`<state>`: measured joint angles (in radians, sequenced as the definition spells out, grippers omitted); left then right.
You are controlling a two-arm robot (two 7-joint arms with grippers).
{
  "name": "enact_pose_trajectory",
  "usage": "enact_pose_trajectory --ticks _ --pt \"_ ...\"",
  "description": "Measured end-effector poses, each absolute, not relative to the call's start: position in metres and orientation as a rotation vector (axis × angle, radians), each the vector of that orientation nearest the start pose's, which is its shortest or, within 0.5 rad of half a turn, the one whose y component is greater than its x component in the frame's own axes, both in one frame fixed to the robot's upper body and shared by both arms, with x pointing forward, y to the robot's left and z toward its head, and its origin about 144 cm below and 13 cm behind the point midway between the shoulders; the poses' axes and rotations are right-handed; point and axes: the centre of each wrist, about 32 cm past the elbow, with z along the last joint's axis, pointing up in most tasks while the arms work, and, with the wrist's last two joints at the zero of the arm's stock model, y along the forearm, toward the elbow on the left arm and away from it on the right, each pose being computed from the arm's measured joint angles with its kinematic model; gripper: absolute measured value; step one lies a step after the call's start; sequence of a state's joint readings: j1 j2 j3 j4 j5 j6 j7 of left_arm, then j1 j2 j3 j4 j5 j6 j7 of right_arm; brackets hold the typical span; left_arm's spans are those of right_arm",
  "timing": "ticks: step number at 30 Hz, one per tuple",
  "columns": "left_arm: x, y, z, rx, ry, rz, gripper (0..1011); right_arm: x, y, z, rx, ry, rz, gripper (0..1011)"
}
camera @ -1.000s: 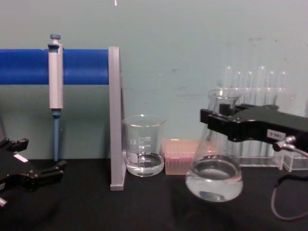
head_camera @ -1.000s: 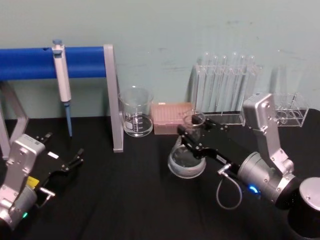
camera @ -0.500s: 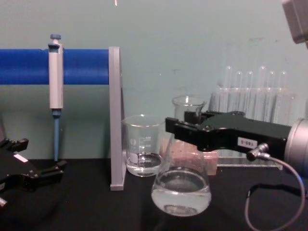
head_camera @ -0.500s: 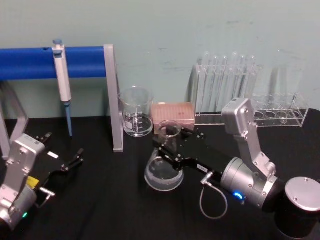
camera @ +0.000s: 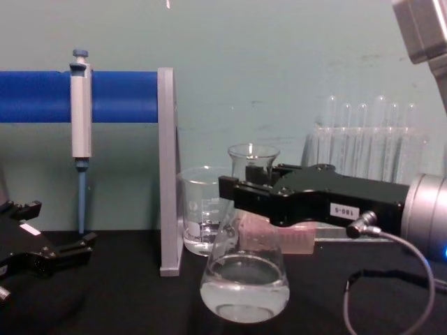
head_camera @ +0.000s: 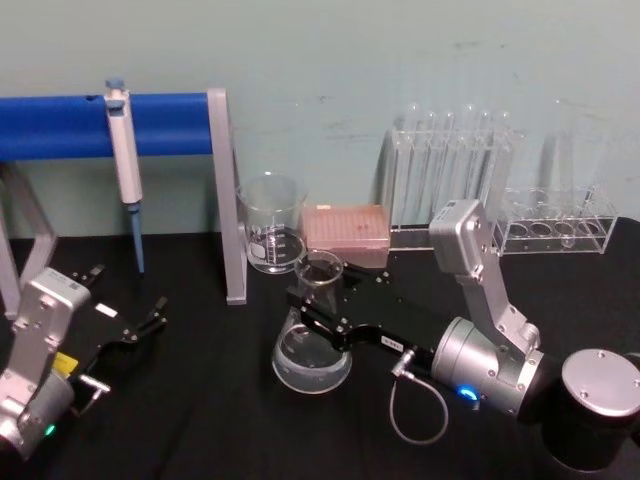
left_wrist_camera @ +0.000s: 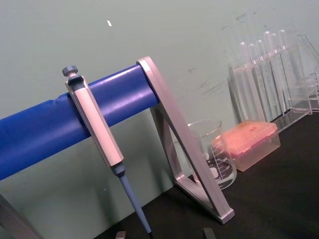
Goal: Grasp the erlenmeyer flask with one hand, shake it three times, then place it back.
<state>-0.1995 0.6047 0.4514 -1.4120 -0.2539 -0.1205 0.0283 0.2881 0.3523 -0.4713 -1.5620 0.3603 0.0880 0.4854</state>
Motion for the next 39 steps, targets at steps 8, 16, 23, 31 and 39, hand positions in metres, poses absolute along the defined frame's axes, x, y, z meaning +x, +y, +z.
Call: enact_pose_trajectory --ticks 8,16,23,31,39 --pt "0.489 0.310 1.140 0.304 -0.285 1.248 1001 0.508 -0.198 1.203 -0.051 -0.069 -0.700 457" --pt "0.489 0.310 1.140 0.304 -0.285 1.248 1001 0.506 -0.209 1.204 -0.046 -0.074 -0.778 457" --pt "0.489 0.310 1.140 0.305 -0.285 1.248 1001 0.503 -0.218 1.204 -0.045 -0.079 -0.845 457" --pt "0.489 0.310 1.140 0.304 -0.285 1.248 1001 0.499 -0.229 1.204 -0.046 -0.085 -0.919 457" --pt "0.489 0.310 1.140 0.304 -0.285 1.248 1001 0.494 -0.239 1.204 -0.050 -0.089 -0.990 457"
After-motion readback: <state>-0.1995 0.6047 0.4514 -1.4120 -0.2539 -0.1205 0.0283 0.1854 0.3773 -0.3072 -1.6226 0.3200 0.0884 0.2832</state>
